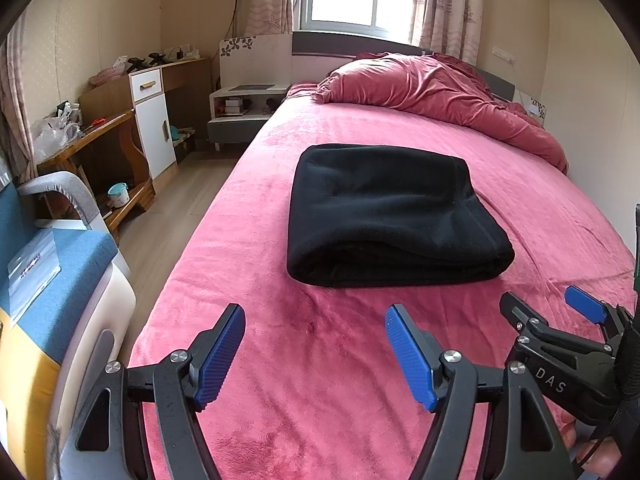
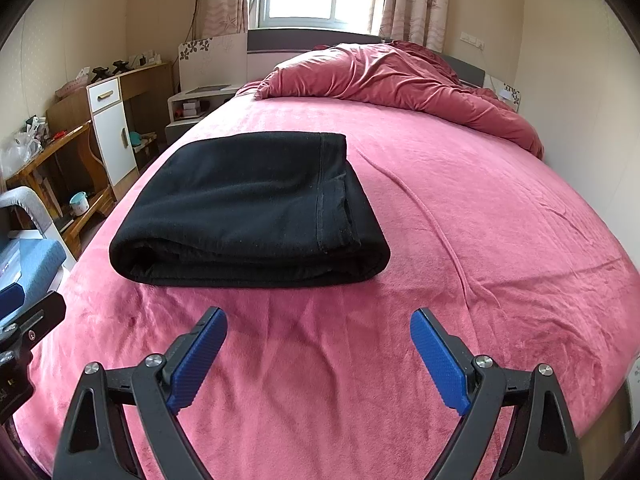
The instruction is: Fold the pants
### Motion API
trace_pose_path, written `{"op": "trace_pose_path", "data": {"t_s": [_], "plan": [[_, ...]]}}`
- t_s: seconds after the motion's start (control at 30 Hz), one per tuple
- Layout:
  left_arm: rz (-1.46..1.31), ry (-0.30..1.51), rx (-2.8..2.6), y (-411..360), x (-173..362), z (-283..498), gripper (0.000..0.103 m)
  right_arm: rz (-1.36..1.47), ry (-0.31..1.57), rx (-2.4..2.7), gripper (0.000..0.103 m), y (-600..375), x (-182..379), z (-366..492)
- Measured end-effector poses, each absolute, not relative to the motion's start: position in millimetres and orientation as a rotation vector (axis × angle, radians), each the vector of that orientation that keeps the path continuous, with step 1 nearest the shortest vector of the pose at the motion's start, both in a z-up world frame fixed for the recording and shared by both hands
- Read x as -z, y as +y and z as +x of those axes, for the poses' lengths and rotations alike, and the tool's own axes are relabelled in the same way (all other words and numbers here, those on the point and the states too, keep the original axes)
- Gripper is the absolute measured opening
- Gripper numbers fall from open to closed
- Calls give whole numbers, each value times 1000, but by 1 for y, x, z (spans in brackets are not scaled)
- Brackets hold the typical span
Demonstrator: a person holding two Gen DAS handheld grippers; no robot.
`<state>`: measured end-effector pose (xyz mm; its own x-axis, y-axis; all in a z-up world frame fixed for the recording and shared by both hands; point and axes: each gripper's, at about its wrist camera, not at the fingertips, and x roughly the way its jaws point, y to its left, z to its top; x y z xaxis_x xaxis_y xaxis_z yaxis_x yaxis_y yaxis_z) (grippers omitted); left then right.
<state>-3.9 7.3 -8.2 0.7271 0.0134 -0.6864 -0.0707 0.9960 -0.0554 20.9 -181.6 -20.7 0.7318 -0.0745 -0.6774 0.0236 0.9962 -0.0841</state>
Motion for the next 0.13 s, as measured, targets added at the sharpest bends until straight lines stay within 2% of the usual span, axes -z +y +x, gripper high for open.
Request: {"op": "trace_pose_path", "data": {"t_s": [0.13], "plan": [[-98, 754, -33, 8, 10, -4, 74, -69, 758, 50, 94, -185, 24, 23]]}}
